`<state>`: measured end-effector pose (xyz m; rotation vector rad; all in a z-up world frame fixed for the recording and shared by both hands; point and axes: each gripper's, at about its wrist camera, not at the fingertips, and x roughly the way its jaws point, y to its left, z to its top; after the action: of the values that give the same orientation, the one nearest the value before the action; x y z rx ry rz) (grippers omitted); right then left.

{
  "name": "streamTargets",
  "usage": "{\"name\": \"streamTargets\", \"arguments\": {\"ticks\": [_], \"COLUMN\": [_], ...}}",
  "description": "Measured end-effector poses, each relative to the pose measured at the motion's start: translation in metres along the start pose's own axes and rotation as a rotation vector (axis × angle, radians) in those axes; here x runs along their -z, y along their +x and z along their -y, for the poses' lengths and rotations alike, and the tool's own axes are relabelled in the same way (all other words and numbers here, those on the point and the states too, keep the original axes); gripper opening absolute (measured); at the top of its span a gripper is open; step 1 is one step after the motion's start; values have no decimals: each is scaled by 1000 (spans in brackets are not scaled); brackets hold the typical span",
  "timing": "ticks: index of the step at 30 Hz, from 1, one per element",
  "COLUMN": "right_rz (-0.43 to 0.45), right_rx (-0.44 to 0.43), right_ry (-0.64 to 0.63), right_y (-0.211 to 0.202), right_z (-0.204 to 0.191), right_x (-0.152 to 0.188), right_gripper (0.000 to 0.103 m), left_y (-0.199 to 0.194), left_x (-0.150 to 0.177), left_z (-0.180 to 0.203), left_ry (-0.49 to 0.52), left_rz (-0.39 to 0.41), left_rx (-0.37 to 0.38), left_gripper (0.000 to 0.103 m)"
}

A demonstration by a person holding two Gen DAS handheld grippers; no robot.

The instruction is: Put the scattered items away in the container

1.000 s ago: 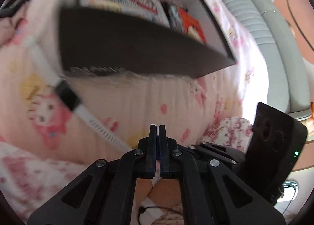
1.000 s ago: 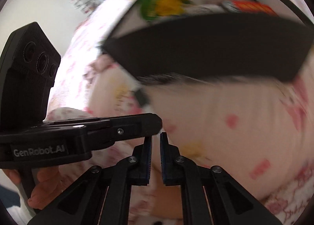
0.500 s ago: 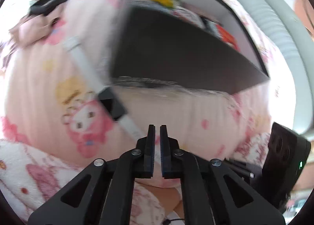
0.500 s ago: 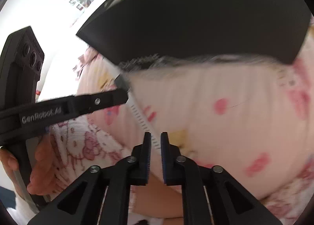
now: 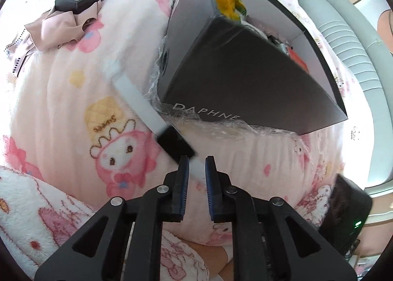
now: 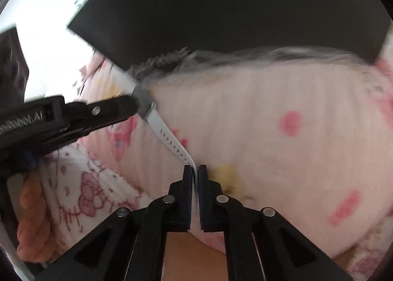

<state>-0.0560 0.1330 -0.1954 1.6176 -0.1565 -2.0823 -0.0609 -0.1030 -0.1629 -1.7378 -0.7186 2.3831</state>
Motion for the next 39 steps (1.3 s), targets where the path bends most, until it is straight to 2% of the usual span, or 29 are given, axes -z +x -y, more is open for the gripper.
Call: {"name": "streamTargets", "arguments": {"ticks": [5, 10, 12, 14, 16, 18, 21, 25, 27, 29, 32, 35, 37, 39], "right_rz": [92, 158, 240, 284, 256, 187, 81, 100, 117, 131, 209, 286, 263, 182], "right_rx": [36, 157, 249, 211, 136, 51, -133, -197, -216, -200, -84, -35, -44, -80], "right_ry": [71, 175, 236, 177, 169, 256, 434, 526, 542, 548, 535, 485, 422, 366], "right_y": [-40, -57, -72, -78, -76, -64, -36, -35, -39, -45, -65, -82, -86, -75], "right_z": [36, 76, 77, 61, 58, 66, 85, 96, 90, 84, 82, 70, 63, 52], "right_x": [-5, -15, -9, -4, 0, 4, 8, 10, 8, 9, 10, 12, 18, 18], "right_gripper": [2, 3, 6, 6, 7, 11, 12, 17, 23, 23, 23, 23, 23, 23], "left_y": [3, 13, 19, 24, 30, 31, 26, 16, 12, 11, 13, 14, 17, 14], "left_x": [1, 7, 8, 9, 9, 10, 5, 1, 1, 0, -3, -5, -6, -6], "left_z": [2, 12, 15, 15, 13, 12, 3, -12, -13, -14, -13, -11, -8, -10], "left_ry": [6, 8, 18, 6, -17, -32, -97, -177, -174, -173, -160, -125, -117, -119], "left_rz": [-31, -60, -77, -104, -132, -133, -102, -55, -46, -33, -29, -17, -18, -19], "left_rx": [-15, -21, -29, -6, 16, 28, 58, 122, 139, 131, 100, 78, 76, 83], "left_gripper": [18, 19, 22, 24, 24, 24, 24, 29, 32, 32, 32, 32, 32, 32]}}
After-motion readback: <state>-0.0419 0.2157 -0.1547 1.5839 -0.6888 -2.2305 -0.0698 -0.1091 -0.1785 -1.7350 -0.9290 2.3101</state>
